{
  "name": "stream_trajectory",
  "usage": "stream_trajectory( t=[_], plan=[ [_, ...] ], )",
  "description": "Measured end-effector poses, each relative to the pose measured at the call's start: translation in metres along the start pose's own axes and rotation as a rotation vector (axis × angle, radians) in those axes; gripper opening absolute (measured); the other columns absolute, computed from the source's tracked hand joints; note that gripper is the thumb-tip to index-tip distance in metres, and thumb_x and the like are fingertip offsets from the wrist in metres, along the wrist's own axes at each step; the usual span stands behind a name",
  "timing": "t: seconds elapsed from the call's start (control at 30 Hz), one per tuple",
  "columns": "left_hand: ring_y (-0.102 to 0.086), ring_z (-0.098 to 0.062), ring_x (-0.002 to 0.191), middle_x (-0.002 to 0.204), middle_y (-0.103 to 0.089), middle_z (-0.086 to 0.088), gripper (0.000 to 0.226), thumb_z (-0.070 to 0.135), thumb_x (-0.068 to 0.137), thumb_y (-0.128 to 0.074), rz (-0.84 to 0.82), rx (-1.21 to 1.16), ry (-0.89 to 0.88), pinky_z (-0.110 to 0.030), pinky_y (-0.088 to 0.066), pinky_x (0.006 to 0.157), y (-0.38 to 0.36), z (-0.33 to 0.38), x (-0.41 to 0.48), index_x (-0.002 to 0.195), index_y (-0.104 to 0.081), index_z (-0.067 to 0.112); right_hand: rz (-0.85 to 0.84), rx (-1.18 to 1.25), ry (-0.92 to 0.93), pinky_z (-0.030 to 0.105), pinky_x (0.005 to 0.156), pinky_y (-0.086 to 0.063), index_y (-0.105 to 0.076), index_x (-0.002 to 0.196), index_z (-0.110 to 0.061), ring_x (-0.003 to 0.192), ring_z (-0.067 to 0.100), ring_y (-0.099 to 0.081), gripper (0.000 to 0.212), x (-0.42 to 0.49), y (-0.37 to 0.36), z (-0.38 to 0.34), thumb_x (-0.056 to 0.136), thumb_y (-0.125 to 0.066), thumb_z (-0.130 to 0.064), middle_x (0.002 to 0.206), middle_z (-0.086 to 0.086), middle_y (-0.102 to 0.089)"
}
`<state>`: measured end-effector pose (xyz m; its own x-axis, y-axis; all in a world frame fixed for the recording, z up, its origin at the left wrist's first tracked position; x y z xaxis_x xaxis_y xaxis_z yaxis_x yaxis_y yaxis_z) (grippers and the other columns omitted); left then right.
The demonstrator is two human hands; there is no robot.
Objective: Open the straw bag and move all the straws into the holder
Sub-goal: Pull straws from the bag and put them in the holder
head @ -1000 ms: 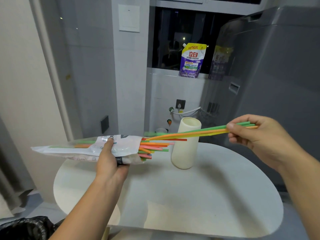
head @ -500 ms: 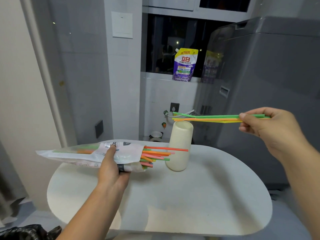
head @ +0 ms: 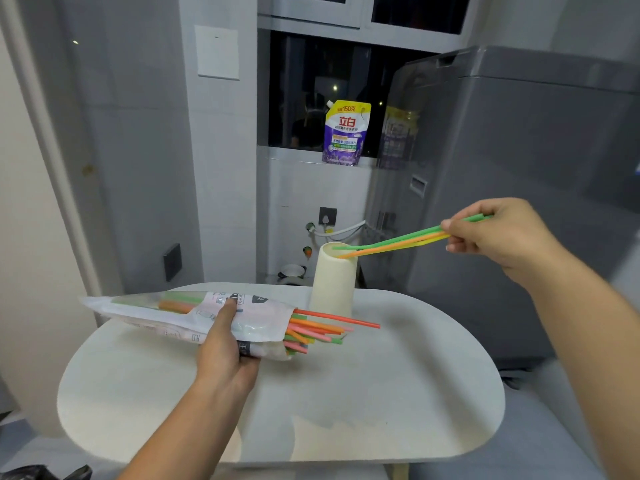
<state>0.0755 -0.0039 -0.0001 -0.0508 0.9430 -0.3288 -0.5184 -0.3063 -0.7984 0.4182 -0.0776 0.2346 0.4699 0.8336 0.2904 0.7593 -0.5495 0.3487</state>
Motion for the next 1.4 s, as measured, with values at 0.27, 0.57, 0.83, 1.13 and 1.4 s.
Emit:
stream_trajectory(
  t=[0.27, 0.57, 0.83, 1.13, 1.4],
  plan=[
    [-0.076, -0.019, 0.103, 0.127, -0.076, -0.006, 0.041, 0.019, 0.098, -0.072, 0.019, 0.003, -0.006, -0.040, -0.066, 0.075, -0.001, -0.007, -0.004, 0.137, -0.061, 0.019, -0.010, -0.060, -0.010, 0.025, 0.061, -0.063, -0.069, 0.083, 0.002, 0.058, 0.026, -0.067, 0.010, 0.014, -0.002, 0.002, 0.082, -0.078, -0.004, 0.073, 0.020, -0.068],
    [-0.073, -0.027, 0.119, 0.132, -0.074, -0.009, 0.047, 0.018, 0.098, -0.072, -0.019, -0.016, -0.028, -0.050, -0.059, 0.098, 0.002, -0.008, 0.004, 0.144, -0.059, 0.019, -0.087, -0.111, 0.014, 0.023, 0.057, -0.062, -0.070, 0.081, 0.000, 0.056, 0.021, -0.069, 0.010, 0.027, -0.022, -0.009, 0.083, -0.078, -0.005, 0.073, 0.017, -0.071],
    [-0.073, -0.028, 0.119, 0.132, -0.075, -0.009, 0.048, 0.022, 0.098, -0.072, -0.022, 0.006, -0.012, -0.045, -0.062, 0.088, 0.006, -0.009, 0.004, 0.144, -0.060, 0.017, -0.177, -0.165, 0.064, 0.027, 0.058, -0.063, -0.066, 0.080, -0.001, 0.051, 0.018, -0.068, 0.013, 0.042, -0.064, -0.024, 0.082, -0.078, -0.002, 0.071, 0.018, -0.069],
    [-0.073, -0.027, 0.118, 0.132, -0.075, -0.009, 0.049, 0.022, 0.098, -0.072, 0.007, 0.008, 0.020, -0.036, -0.067, 0.067, 0.005, -0.008, 0.005, 0.145, -0.060, 0.015, -0.158, 0.017, -0.004, 0.033, 0.065, -0.064, -0.067, 0.085, 0.003, 0.061, 0.025, -0.072, 0.015, 0.049, -0.094, -0.006, 0.081, -0.080, -0.004, 0.079, 0.021, -0.071],
    [-0.074, -0.027, 0.117, 0.129, -0.076, -0.009, 0.047, 0.021, 0.097, -0.073, 0.017, -0.036, 0.017, -0.041, -0.067, 0.073, 0.005, 0.003, 0.003, 0.142, -0.062, 0.016, -0.087, -0.067, 0.089, 0.038, 0.078, -0.062, -0.072, 0.103, -0.008, 0.075, 0.022, -0.072, 0.020, 0.035, -0.117, 0.014, 0.093, -0.068, -0.025, 0.086, 0.006, -0.073]
  ],
)
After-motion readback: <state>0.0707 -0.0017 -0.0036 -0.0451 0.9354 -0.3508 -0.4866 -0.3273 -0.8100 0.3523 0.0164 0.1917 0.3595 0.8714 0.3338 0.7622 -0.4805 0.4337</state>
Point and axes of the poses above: each hand's wrist, its own x-axis towards the middle knuckle, its own y-axis out of the back of the hand, z = x × y, the point moved 8 cm from there along x, towards the middle knuckle
